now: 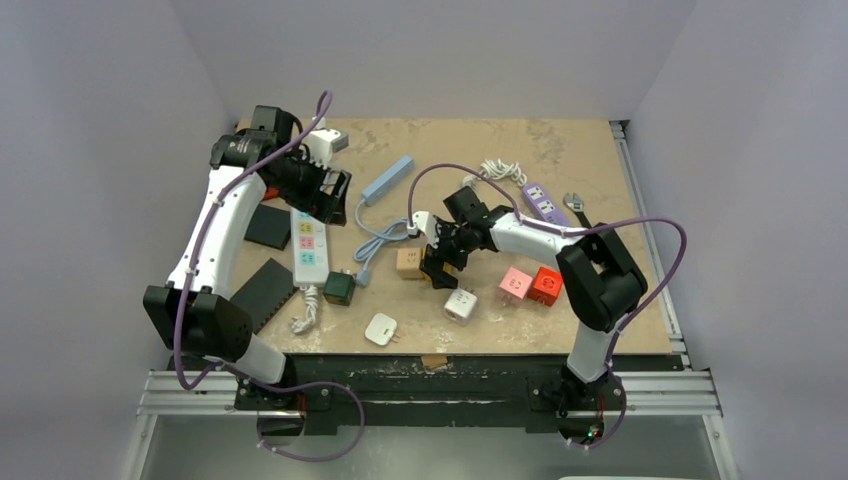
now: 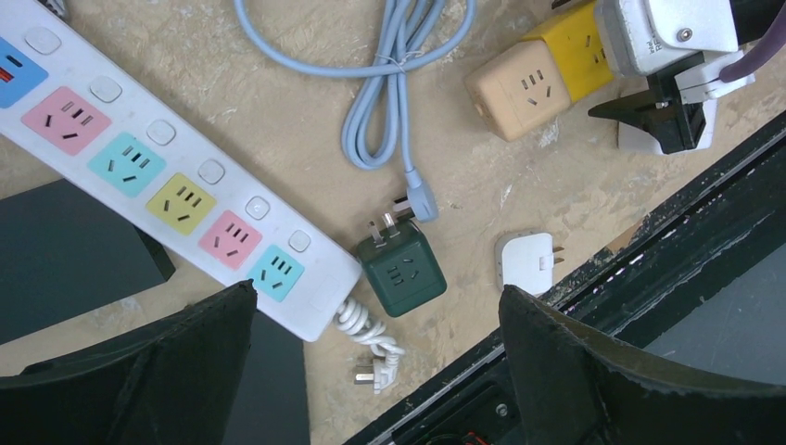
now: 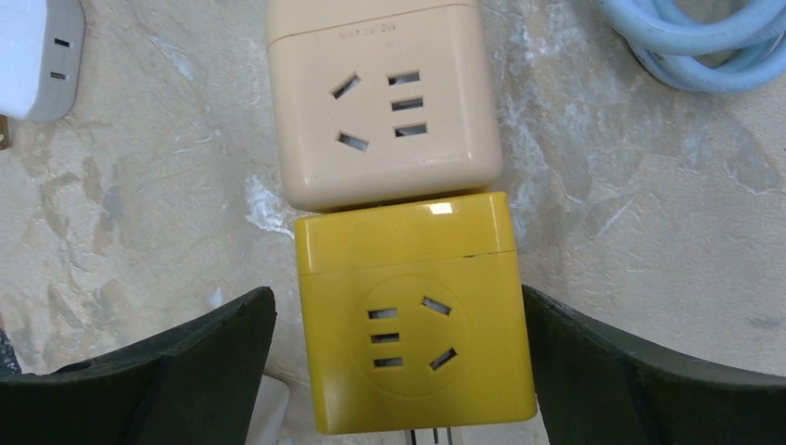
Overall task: Pull the plug off the socket
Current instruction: Pick up the socket from the center of the board.
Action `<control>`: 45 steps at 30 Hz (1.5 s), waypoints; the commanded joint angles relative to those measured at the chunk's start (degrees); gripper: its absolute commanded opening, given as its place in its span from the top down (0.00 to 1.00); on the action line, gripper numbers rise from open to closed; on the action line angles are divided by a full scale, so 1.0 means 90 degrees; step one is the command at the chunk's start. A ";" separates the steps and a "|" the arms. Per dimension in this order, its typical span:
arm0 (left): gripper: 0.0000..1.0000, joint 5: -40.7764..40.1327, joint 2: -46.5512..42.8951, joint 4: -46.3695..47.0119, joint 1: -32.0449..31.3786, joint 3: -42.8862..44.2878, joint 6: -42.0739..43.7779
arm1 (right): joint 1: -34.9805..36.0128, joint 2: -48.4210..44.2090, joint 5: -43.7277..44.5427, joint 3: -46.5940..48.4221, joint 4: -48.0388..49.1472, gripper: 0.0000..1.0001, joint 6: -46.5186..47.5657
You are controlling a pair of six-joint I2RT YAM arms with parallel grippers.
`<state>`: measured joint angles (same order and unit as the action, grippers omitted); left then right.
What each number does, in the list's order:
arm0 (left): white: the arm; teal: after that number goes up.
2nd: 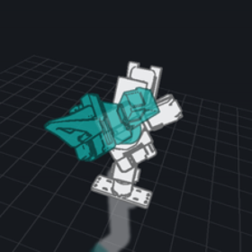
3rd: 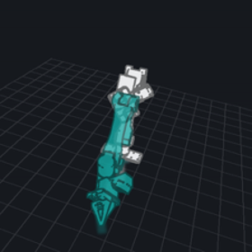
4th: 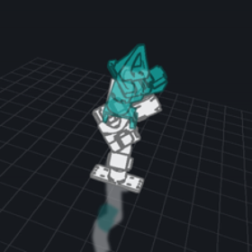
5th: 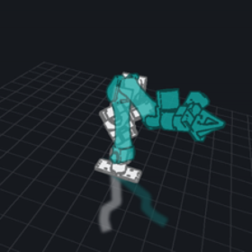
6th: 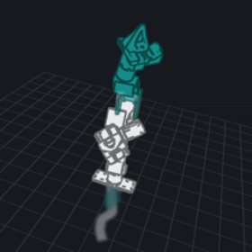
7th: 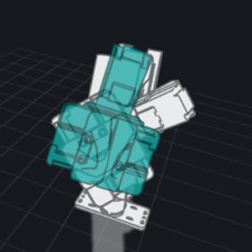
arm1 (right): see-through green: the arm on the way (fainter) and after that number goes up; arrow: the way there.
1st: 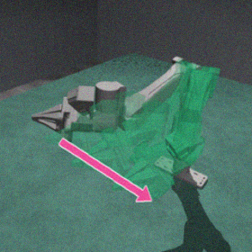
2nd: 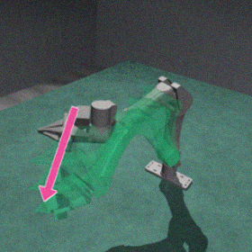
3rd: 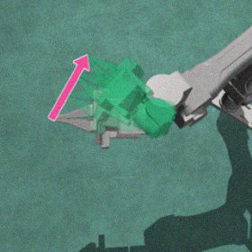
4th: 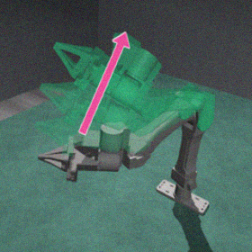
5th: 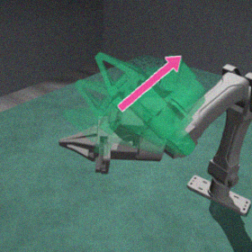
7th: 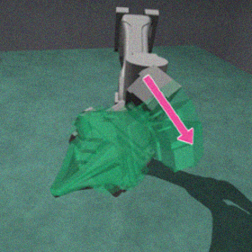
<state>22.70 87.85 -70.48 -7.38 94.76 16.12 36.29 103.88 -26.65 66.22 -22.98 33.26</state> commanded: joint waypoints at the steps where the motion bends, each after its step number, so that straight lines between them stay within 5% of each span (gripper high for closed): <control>1: 0.00 0.0178 -0.0310 0.0044 0.0096 0.0024 0.0170 | 0.0087 -0.0096 0.0049 -0.0044 0.0289 0.01 -0.0184; 8: 0.00 0.0171 -0.0342 0.0067 0.0145 -0.0022 0.0188 | 0.0199 0.0065 0.0231 0.0069 0.0355 0.26 -0.0175; 14: 0.00 0.0172 -0.0345 0.0044 0.0145 0.0036 0.0189 | 0.0223 0.0117 0.0162 0.0195 0.0208 0.82 -0.0155; 15: 0.00 0.0180 -0.0344 0.0030 0.0146 0.0059 0.0184 | 0.0224 0.0139 0.0147 0.0271 0.0135 1.00 -0.0167; 24: 0.00 0.0786 -0.0824 -0.0046 0.0146 0.0025 0.0649 | 0.0223 -0.0647 -0.0313 0.0706 -0.0064 1.00 -0.0891; 32: 0.00 0.1512 -0.2198 -0.0480 0.0141 0.0354 0.2233 | 0.0208 -0.1748 -0.0649 0.1360 0.0144 1.00 -0.2913; 36: 0.00 0.1533 -0.3749 0.0157 0.0146 -0.0679 0.3346 | 0.0214 -0.1531 -0.0996 0.2275 -0.0739 1.00 -0.3557; 41: 0.00 0.2147 -0.5799 0.1371 0.0136 -0.2528 0.5860 | 0.0219 -0.1119 -0.1843 0.3232 -0.1559 1.00 -0.3906; 45: 0.00 0.2823 -0.6671 0.3117 0.0136 -0.3657 0.6222 | 0.0341 -0.1193 -0.1946 0.3385 -0.1684 1.00 -0.3935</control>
<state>39.94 30.20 -59.96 -6.42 69.73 59.64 38.13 94.21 -38.92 93.58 -34.83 0.97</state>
